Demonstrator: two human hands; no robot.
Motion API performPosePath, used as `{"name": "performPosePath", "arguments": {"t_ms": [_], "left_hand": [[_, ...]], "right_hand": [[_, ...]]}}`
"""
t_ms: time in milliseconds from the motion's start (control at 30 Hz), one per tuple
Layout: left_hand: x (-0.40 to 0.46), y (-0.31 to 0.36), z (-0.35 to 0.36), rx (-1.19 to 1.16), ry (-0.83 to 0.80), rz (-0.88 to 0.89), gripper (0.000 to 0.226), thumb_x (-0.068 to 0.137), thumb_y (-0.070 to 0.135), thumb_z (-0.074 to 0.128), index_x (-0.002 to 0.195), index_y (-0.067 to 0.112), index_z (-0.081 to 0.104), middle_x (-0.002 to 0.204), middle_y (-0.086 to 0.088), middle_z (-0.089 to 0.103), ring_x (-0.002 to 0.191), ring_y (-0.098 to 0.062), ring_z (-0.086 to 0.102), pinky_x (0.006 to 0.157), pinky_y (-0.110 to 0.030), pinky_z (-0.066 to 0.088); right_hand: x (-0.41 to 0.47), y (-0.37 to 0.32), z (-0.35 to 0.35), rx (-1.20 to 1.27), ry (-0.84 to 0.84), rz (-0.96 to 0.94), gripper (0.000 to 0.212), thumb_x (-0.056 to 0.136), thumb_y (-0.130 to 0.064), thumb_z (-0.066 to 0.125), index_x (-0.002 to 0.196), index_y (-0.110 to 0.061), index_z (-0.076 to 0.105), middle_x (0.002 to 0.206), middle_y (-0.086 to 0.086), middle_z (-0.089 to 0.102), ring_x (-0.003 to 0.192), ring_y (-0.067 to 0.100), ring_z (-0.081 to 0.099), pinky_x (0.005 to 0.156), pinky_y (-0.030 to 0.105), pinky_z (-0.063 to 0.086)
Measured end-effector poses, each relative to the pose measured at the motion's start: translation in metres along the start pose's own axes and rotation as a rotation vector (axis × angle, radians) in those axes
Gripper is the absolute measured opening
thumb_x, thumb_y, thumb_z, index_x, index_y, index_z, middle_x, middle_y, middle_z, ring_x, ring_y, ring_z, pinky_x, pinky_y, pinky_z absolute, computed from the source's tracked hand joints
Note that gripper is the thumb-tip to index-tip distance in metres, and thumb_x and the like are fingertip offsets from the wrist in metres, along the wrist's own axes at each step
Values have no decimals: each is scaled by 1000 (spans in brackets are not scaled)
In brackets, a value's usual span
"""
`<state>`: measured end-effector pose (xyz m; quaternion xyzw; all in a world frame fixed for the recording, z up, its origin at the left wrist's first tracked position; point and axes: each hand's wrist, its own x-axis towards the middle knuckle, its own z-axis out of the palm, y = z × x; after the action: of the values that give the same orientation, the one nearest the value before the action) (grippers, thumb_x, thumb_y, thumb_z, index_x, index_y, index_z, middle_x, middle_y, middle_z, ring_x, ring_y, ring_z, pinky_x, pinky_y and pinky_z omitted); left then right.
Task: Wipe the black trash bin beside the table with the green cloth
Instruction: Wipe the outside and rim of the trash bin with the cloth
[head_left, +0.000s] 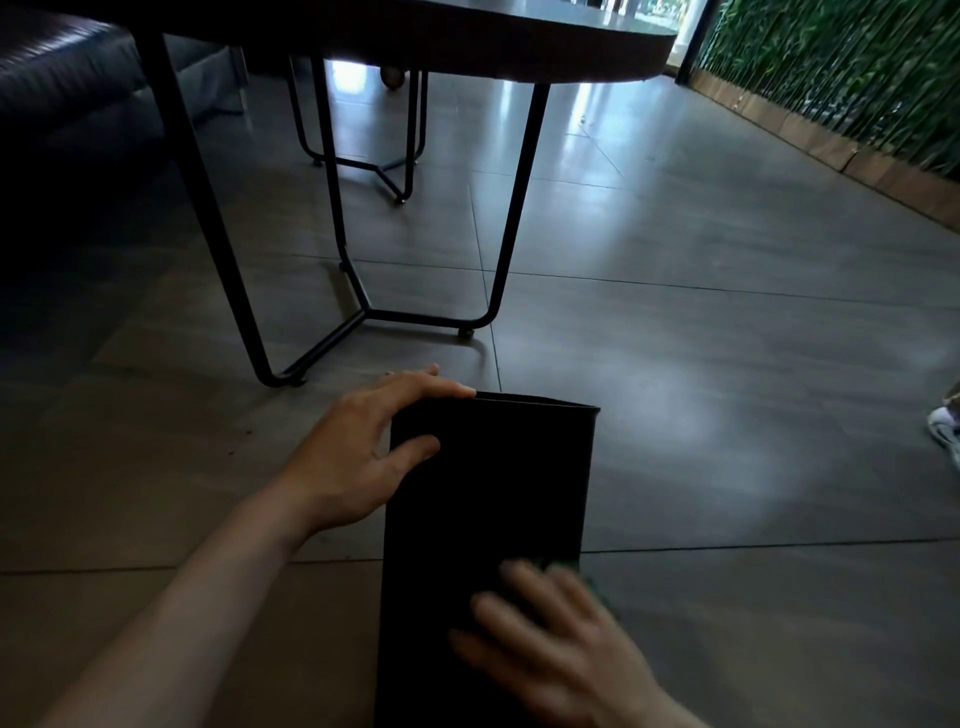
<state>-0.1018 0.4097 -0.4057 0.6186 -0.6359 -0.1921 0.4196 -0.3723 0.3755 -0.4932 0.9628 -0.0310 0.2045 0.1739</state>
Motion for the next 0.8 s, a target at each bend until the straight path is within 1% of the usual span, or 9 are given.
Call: {"name": "performPosePath", "arguments": {"t_ms": [100, 167, 233, 367, 433, 533, 633, 733, 800], "left_hand": [[1, 0, 0, 1, -8, -1, 53, 88, 3, 70, 127, 37, 62, 135, 15, 60, 139, 8, 39, 114, -20, 32], [0, 1, 0, 2, -13, 8, 53, 87, 3, 71, 126, 38, 62, 136, 15, 60, 139, 8, 39, 113, -16, 31], [0, 1, 0, 6, -9, 15, 53, 87, 3, 71, 126, 37, 63, 135, 15, 60, 139, 8, 39, 111, -9, 30], [0, 1, 0, 12, -5, 14, 54, 86, 1, 72, 125, 37, 63, 137, 15, 59, 139, 8, 40, 109, -6, 28], [-1, 2, 0, 7, -8, 14, 54, 86, 1, 72, 125, 38, 63, 137, 16, 59, 138, 9, 40, 107, -4, 28], [-2, 2, -1, -8, -13, -5, 54, 86, 3, 72, 125, 39, 63, 137, 16, 58, 138, 10, 39, 107, -3, 28], [-2, 0, -5, -18, -3, -24, 54, 87, 4, 73, 124, 41, 63, 136, 20, 57, 138, 11, 39, 106, -2, 28], [-3, 0, -8, -32, -37, -41, 56, 87, 5, 72, 122, 48, 62, 140, 26, 53, 138, 12, 37, 107, -8, 29], [-2, 0, -9, -67, -91, -53, 55, 88, 4, 71, 121, 46, 62, 140, 28, 54, 141, 11, 33, 110, -16, 27]], "right_hand": [[33, 41, -17, 133, 225, 427, 30, 106, -26, 49, 131, -23, 66, 128, 6, 62, 119, 39, 55, 94, 50, 49], [52, 59, -26, 110, 247, 552, 32, 106, -26, 47, 130, -21, 68, 127, 10, 65, 119, 40, 53, 94, 50, 46], [54, 55, -25, 75, 228, 493, 31, 106, -28, 49, 130, -19, 68, 125, 11, 67, 118, 41, 55, 93, 50, 47], [10, 13, -11, 29, 100, 94, 27, 106, -23, 50, 128, -24, 67, 121, 4, 70, 112, 36, 59, 86, 46, 57], [-14, 0, -9, -28, 5, -38, 27, 106, -25, 49, 126, -31, 66, 124, -2, 64, 114, 29, 58, 85, 39, 59], [-25, 16, -18, 51, 23, 21, 30, 107, -19, 45, 121, -28, 70, 118, 1, 67, 108, 31, 65, 83, 38, 58], [-16, 57, -34, 173, 136, 391, 30, 96, -7, 57, 116, -20, 76, 111, 6, 69, 101, 33, 62, 87, 40, 51], [-8, 100, -45, 311, 237, 964, 25, 91, -7, 70, 106, -27, 75, 103, -1, 66, 95, 24, 59, 80, 34, 48], [-6, 127, -47, 630, 240, 1377, 23, 90, -15, 75, 102, -35, 73, 102, 1, 71, 89, 24, 68, 75, 39, 57]]}}
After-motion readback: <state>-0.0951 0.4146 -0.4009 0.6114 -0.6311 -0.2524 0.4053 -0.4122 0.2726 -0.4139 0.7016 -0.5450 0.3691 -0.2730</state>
